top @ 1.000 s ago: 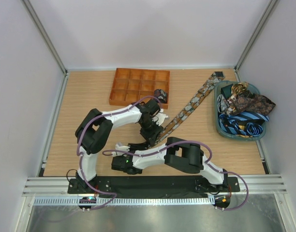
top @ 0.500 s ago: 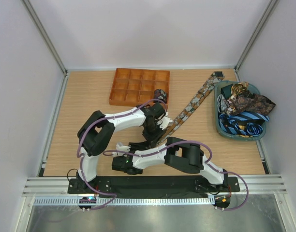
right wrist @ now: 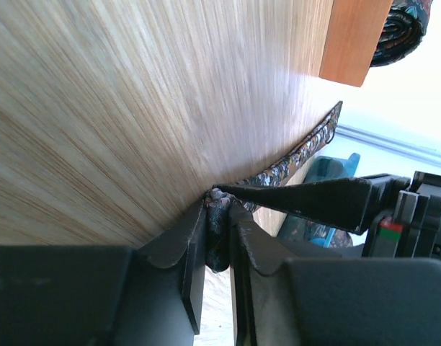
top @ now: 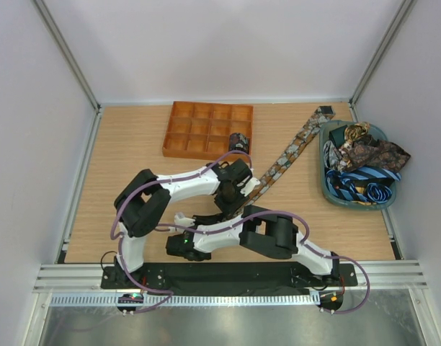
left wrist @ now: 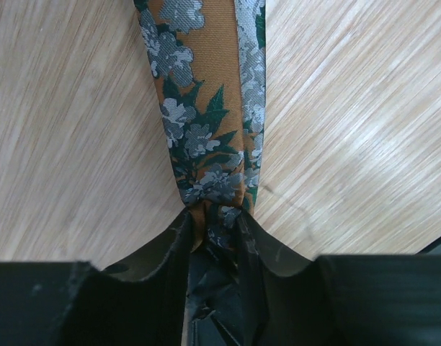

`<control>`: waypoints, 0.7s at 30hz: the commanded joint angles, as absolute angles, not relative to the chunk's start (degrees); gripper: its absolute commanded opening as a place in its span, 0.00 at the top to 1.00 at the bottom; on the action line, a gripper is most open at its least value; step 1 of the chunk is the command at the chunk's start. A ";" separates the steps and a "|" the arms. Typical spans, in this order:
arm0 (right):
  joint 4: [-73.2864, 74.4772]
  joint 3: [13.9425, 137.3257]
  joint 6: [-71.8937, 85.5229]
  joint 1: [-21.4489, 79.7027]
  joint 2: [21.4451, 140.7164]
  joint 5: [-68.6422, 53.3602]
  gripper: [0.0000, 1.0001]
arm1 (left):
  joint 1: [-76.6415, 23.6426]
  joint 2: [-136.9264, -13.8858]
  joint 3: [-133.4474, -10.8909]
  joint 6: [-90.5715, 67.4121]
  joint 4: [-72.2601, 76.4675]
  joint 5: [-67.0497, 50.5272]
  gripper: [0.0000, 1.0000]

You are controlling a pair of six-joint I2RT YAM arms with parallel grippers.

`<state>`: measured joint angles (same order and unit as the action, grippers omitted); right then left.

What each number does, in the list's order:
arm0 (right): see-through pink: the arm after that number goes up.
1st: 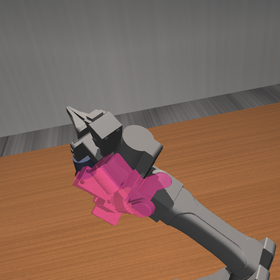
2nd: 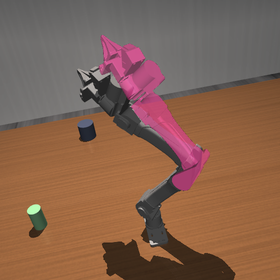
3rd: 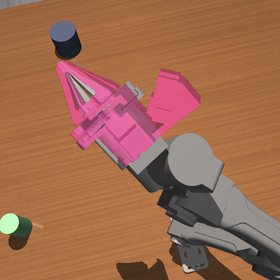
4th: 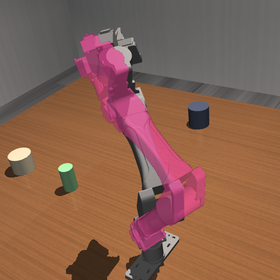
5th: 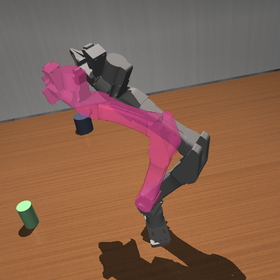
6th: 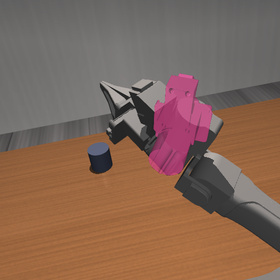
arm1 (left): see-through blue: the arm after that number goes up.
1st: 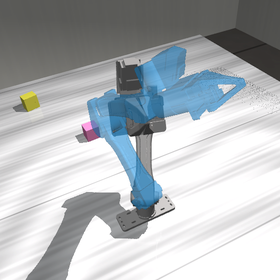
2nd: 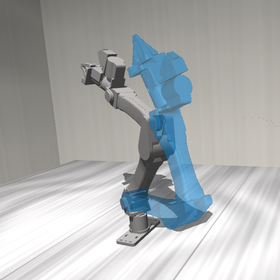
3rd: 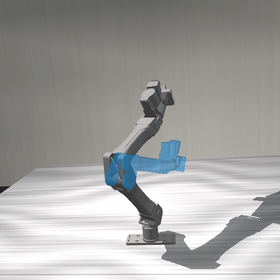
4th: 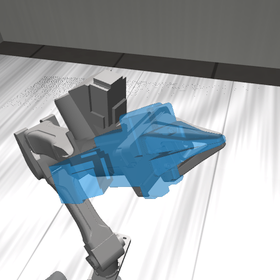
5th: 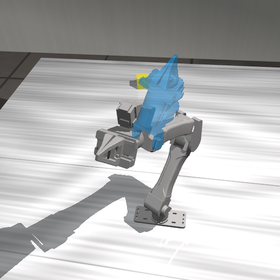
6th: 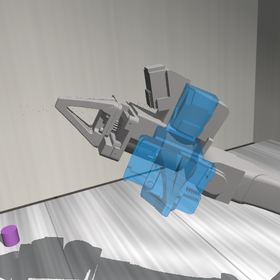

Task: Roll the ties
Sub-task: Roll the tie

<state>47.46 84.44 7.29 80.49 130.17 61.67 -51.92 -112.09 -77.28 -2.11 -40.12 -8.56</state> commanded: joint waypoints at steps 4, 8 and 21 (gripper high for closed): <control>44.92 83.94 10.99 79.72 128.24 58.27 0.78 | -52.56 -108.56 -76.64 -3.61 -40.88 -6.60 0.59; 41.32 80.87 10.64 79.72 124.73 56.87 0.78 | -52.56 -106.79 -77.60 -2.73 -39.99 -5.80 0.53; 32.71 75.41 13.09 79.28 114.09 49.93 0.78 | -50.45 -97.31 -76.82 -3.07 -30.77 -0.89 0.33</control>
